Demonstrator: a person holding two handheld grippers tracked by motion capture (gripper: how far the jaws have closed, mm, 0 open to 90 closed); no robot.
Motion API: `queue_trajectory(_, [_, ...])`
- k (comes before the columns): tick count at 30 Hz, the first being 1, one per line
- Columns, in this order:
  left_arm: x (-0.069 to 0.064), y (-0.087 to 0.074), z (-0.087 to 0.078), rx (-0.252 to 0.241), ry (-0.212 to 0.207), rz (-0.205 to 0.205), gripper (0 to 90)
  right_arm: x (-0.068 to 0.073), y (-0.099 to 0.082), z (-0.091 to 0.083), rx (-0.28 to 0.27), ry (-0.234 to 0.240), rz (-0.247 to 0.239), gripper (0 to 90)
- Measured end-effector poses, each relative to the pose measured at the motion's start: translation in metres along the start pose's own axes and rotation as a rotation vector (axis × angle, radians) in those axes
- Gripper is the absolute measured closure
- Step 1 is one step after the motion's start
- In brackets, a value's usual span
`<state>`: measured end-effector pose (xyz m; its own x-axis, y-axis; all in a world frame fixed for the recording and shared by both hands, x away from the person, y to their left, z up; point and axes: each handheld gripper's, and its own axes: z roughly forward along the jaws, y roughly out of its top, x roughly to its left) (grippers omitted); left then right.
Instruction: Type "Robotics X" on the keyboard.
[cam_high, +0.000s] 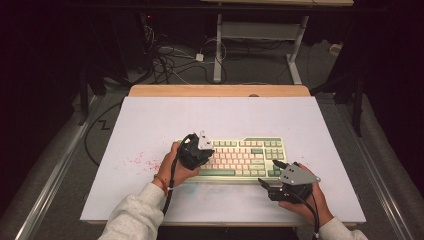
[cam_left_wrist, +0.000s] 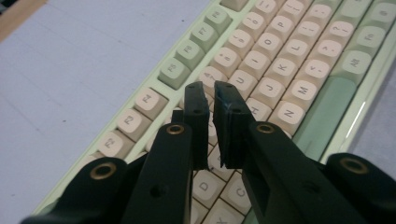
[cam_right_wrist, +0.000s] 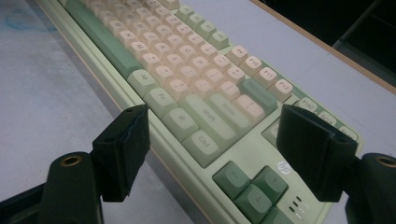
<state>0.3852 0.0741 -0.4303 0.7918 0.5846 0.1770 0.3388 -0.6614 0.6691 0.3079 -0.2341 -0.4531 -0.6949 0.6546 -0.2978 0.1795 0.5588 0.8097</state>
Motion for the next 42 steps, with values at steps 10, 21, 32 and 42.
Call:
queue_trajectory(10, [0.000, -0.007, -0.011, -0.043, 0.026, 0.009, 62.4, 0.000, 0.000, -0.001, -0.001, 0.001, 0.003, 26.4])
queue_trajectory(21, [-0.002, -0.017, -0.024, -0.109, 0.073, 0.028, 32.1, -0.001, 0.001, -0.001, -0.003, -0.001, -0.001, 27.0])
queue_trajectory(32, [-0.006, -0.031, -0.033, -0.143, 0.114, 0.070, 20.3, -0.002, 0.000, -0.001, -0.001, -0.003, 0.003, 27.7])
queue_trajectory(42, [-0.007, -0.050, -0.043, -0.135, 0.152, 0.092, 18.2, -0.003, 0.000, -0.001, 0.002, -0.003, 0.012, 29.6])
